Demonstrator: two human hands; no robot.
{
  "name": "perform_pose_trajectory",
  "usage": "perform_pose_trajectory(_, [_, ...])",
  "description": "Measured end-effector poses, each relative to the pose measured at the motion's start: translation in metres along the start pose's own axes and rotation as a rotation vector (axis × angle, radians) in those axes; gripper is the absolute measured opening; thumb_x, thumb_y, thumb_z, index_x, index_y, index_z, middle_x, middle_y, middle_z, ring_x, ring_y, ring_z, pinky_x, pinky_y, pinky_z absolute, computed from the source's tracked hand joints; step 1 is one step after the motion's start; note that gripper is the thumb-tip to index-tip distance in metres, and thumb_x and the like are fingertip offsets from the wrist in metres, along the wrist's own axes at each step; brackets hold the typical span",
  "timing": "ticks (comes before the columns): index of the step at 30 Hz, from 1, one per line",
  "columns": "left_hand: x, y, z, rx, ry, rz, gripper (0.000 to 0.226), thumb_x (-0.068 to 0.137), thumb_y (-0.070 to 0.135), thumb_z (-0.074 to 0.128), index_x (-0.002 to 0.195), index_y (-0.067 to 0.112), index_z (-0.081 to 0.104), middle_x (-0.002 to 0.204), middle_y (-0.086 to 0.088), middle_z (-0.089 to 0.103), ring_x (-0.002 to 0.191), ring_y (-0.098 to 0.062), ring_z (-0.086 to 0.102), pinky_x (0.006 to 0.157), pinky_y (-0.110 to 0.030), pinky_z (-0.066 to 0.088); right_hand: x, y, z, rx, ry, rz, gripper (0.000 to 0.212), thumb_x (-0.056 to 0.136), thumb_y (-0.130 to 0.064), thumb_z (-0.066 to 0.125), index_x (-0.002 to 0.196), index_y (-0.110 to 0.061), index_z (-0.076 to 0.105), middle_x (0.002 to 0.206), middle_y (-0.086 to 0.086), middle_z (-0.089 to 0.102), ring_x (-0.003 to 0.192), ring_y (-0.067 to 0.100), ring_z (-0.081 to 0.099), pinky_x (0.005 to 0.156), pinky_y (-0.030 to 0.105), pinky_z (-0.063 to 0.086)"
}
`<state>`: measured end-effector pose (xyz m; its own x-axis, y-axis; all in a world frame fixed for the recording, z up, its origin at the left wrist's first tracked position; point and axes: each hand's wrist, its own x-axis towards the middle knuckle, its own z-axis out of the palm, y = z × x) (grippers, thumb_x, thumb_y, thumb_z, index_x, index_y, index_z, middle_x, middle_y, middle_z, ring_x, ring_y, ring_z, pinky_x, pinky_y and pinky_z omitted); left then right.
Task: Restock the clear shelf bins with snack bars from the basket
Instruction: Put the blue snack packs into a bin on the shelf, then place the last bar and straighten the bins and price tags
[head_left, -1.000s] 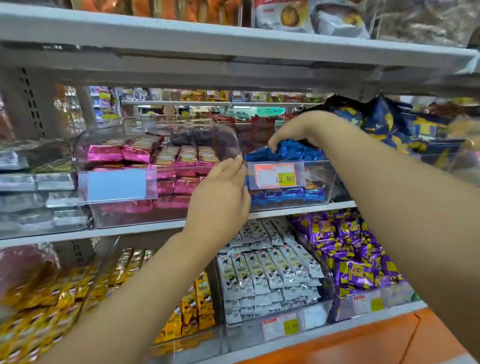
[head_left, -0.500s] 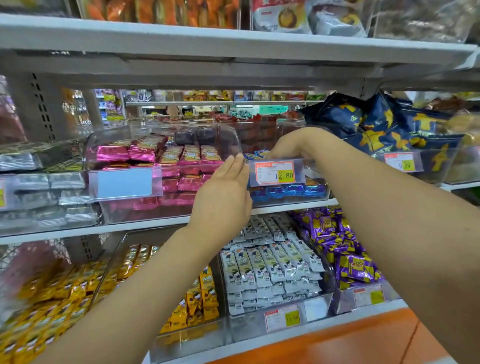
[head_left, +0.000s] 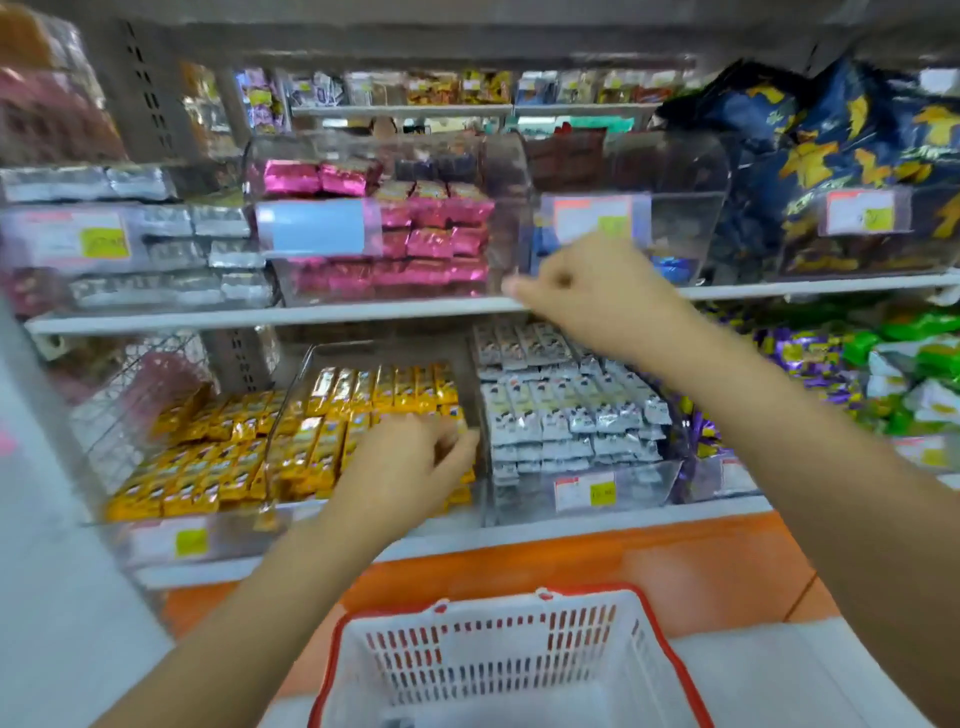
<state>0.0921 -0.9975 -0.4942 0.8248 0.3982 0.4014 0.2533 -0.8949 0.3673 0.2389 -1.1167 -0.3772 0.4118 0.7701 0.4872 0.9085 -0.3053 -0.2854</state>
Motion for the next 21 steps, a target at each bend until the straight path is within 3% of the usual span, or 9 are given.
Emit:
perform_pose_trajectory(3, [-0.05,-0.05,0.032,0.051,-0.173,-0.208,0.047,0.092,0.041,0.05,0.055,0.017,0.037,0.052,-0.003,0.04,0.053,-0.021,0.045,0.048,-0.03,0.023,-0.045,0.001,0.065,-0.102,-0.29,0.006,0.053,0.093,-0.048,0.052,0.053,-0.013,0.045,0.056,0.006,0.045,0.062,0.023,0.047,0.052,0.033,0.029])
perform_pose_trajectory(6, [-0.098,-0.095,0.064,0.14,-0.369,-0.408,0.037,0.091,0.032,0.054,0.059,0.017,0.043,0.062,-0.005,0.048,0.065,-0.023,0.055,0.053,-0.032,0.027,-0.083,0.017,0.141,0.088,-0.524,0.145,0.024,0.089,-0.036,0.063,0.086,-0.013,0.059,0.092,0.007,0.061,0.087,0.023,0.06,0.064,0.032,0.042])
perform_pose_trajectory(8, [-0.126,-0.119,0.08,0.2,-0.508,-0.522,0.019,0.092,0.03,0.052,0.082,0.017,0.061,0.088,-0.008,0.062,0.093,-0.023,0.062,0.067,-0.028,0.037,-0.103,0.03,0.187,0.142,-0.579,0.217,0.021,0.086,-0.007,0.062,0.105,-0.016,0.055,0.122,0.007,0.05,0.103,0.025,0.056,0.076,0.035,0.047])
perform_pose_trajectory(10, [-0.152,-0.14,0.096,0.267,-0.628,-0.615,0.033,0.095,0.036,0.048,0.119,0.014,0.057,0.123,-0.005,0.057,0.117,-0.019,0.052,0.089,-0.023,0.039,-0.122,0.039,0.228,0.165,-0.591,0.29,0.036,0.083,0.01,0.053,0.111,-0.012,0.057,0.135,0.012,0.042,0.107,0.027,0.055,0.078,0.034,0.046])
perform_pose_trajectory(11, [-0.162,-0.149,0.103,0.259,-0.68,-0.652,0.038,0.095,0.039,0.048,0.122,0.012,0.055,0.126,-0.004,0.055,0.117,-0.017,0.051,0.092,-0.023,0.039,-0.133,0.042,0.248,0.187,-0.601,0.321,0.036,0.082,0.012,0.053,0.109,-0.011,0.059,0.133,0.013,0.044,0.106,0.026,0.055,0.076,0.031,0.044])
perform_pose_trajectory(13, [-0.177,-0.162,0.116,0.211,-0.743,-0.703,0.031,0.093,0.039,0.052,0.092,0.009,0.06,0.095,-0.002,0.061,0.086,-0.013,0.058,0.081,-0.026,0.046,-0.157,0.043,0.287,0.259,-0.699,0.378,0.032,0.084,0.012,0.052,0.1,-0.013,0.061,0.127,0.011,0.05,0.103,0.024,0.055,0.072,0.028,0.041])
perform_pose_trajectory(15, [-0.185,-0.174,0.128,0.182,-0.756,-0.73,0.041,0.092,0.034,0.057,0.06,0.013,0.045,0.061,0.002,0.049,0.054,-0.009,0.047,0.062,-0.026,0.045,-0.179,0.041,0.324,0.338,-0.814,0.454,0.03,0.086,0.013,0.051,0.092,-0.016,0.057,0.125,0.01,0.053,0.107,0.026,0.056,0.072,0.03,0.041])
perform_pose_trajectory(19, [-0.188,-0.185,0.139,0.209,-0.776,-0.741,0.038,0.089,0.033,0.059,0.059,0.016,0.042,0.061,0.004,0.045,0.067,-0.014,0.052,0.069,-0.025,0.047,-0.217,0.03,0.392,0.365,-0.98,0.584,0.014,0.091,0.0,0.056,0.1,-0.004,0.066,0.122,0.01,0.061,0.106,0.025,0.057,0.091,0.031,0.046])
perform_pose_trajectory(21, [-0.186,-0.189,0.143,0.206,-0.789,-0.761,0.037,0.086,0.033,0.062,0.058,0.015,0.046,0.059,0.005,0.049,0.063,-0.013,0.054,0.07,-0.024,0.048,-0.233,0.025,0.423,0.368,-1.057,0.684,0.022,0.092,-0.01,0.059,0.107,0.004,0.066,0.113,0.014,0.065,0.102,0.027,0.061,0.09,0.034,0.05])
